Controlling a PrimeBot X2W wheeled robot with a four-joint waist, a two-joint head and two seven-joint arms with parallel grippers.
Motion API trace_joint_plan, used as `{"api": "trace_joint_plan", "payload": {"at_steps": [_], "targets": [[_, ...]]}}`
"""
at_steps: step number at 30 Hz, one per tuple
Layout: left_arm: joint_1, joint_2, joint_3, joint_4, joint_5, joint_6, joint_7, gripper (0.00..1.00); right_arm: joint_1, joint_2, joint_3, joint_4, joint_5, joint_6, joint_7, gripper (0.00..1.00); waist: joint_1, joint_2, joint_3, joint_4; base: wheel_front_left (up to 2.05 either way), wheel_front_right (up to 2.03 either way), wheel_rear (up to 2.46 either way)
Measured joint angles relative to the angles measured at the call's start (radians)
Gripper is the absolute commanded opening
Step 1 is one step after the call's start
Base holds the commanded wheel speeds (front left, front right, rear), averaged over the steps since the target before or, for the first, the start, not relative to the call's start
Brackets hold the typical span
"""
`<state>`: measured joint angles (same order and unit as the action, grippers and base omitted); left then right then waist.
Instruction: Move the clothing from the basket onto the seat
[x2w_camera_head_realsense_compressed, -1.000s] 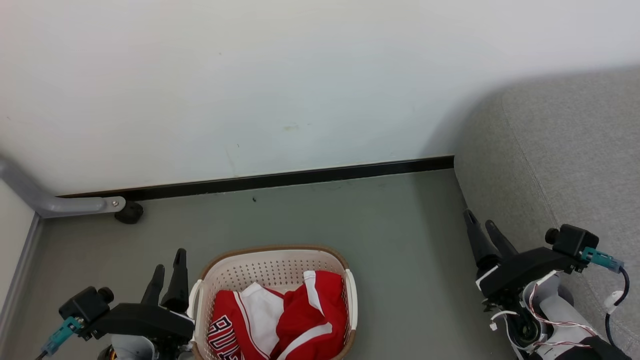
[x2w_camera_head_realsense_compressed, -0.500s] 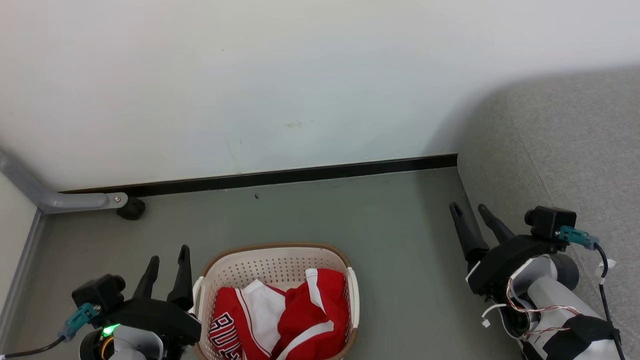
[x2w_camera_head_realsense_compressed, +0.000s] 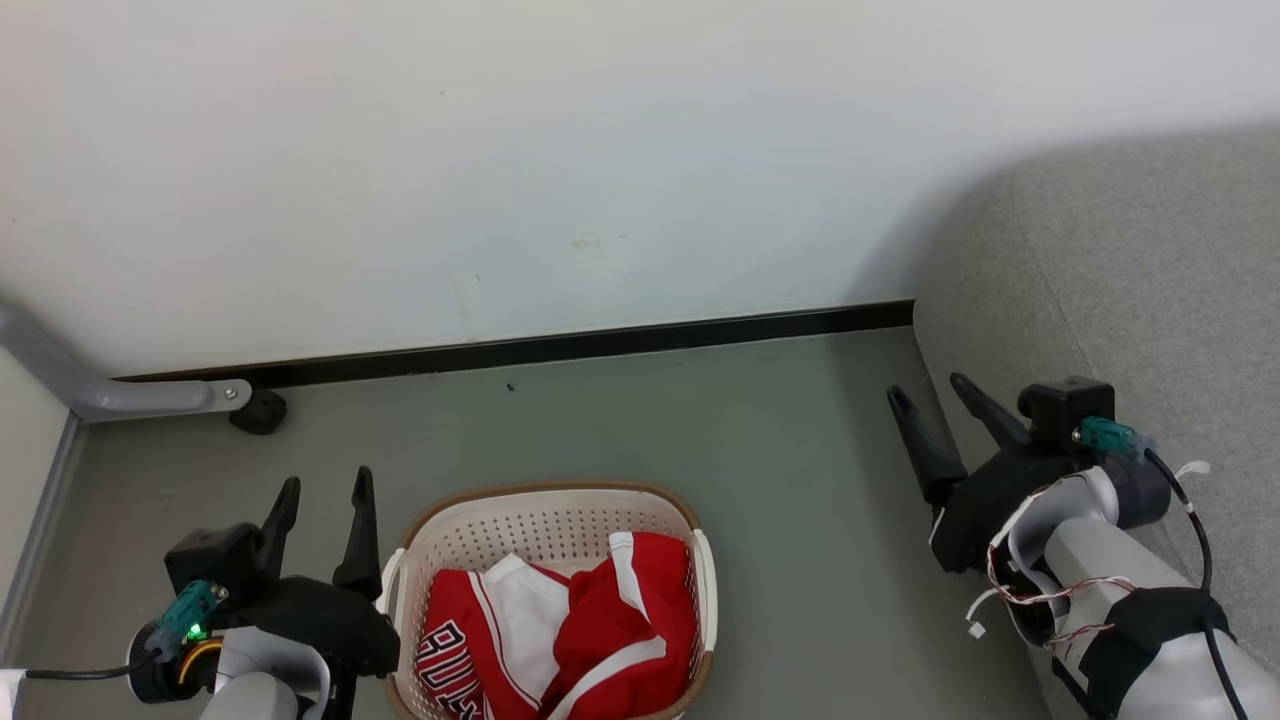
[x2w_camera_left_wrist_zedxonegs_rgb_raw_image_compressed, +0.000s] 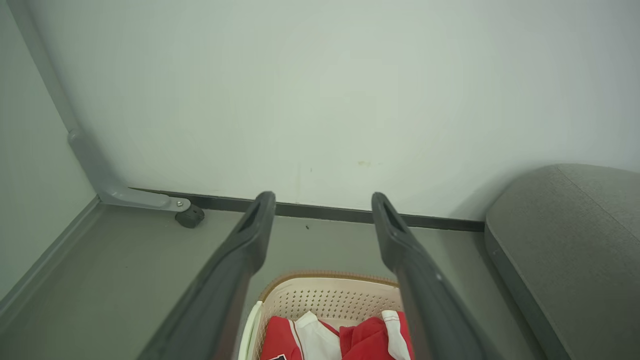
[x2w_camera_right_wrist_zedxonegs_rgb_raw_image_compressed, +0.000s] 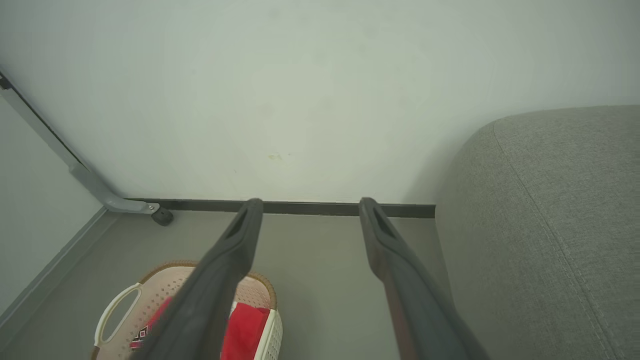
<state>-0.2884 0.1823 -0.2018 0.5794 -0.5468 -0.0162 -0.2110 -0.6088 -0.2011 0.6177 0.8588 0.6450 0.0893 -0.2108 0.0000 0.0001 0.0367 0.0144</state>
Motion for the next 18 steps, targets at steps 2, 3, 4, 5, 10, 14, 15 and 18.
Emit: {"api": "trace_joint_plan", "payload": {"at_steps": [2,3,4,5,10,14,15,18], "targets": [[-0.003,0.0,-0.001,0.002,0.024,0.008,-0.009,1.0,-0.016,-0.004,0.012,0.013,-0.023,-0.001,-0.008,1.0,0.0,0.0,0.001,0.0,0.0,0.0,0.0],[-0.007,0.0,0.0,0.003,0.039,0.009,-0.012,1.0,-0.024,-0.007,0.017,0.019,-0.032,-0.001,-0.011,1.0,0.0,0.0,0.002,0.0,0.0,0.0,0.0],[-0.011,0.0,0.0,0.004,0.057,0.009,-0.015,1.0,-0.033,-0.009,0.023,0.024,-0.04,-0.002,-0.014,1.0,0.0,0.0,0.002,0.0,0.0,0.0,0.0],[-0.015,0.0,0.0,0.004,0.07,0.009,-0.021,1.0,-0.041,-0.012,0.028,0.028,-0.05,-0.002,-0.02,1.0,0.0,0.0,0.003,0.0,0.0,0.0,0.0],[-0.017,0.001,0.004,0.014,0.133,0.02,-0.037,1.0,-0.076,-0.021,0.045,0.051,-0.095,-0.013,-0.037,1.0,0.0,0.0,0.004,0.001,0.0,0.0,0.0],[-0.017,-0.001,0.028,0.014,0.137,0.027,-0.039,1.0,-0.08,-0.023,0.023,0.051,-0.096,-0.042,-0.038,1.0,0.0,0.0,0.004,0.001,0.0,0.0,0.0],[-0.017,-0.003,0.033,0.014,0.137,0.031,-0.039,1.0,-0.08,-0.023,0.016,0.051,-0.096,-0.048,-0.038,1.0,0.0,0.0,0.004,0.001,0.0,0.0,0.0],[-0.016,-0.009,0.056,0.013,0.137,0.037,-0.039,1.0,-0.08,-0.026,-0.002,0.05,-0.096,-0.064,-0.038,1.0,0.0,0.0,0.006,0.001,0.0,0.0,0.0]]}}
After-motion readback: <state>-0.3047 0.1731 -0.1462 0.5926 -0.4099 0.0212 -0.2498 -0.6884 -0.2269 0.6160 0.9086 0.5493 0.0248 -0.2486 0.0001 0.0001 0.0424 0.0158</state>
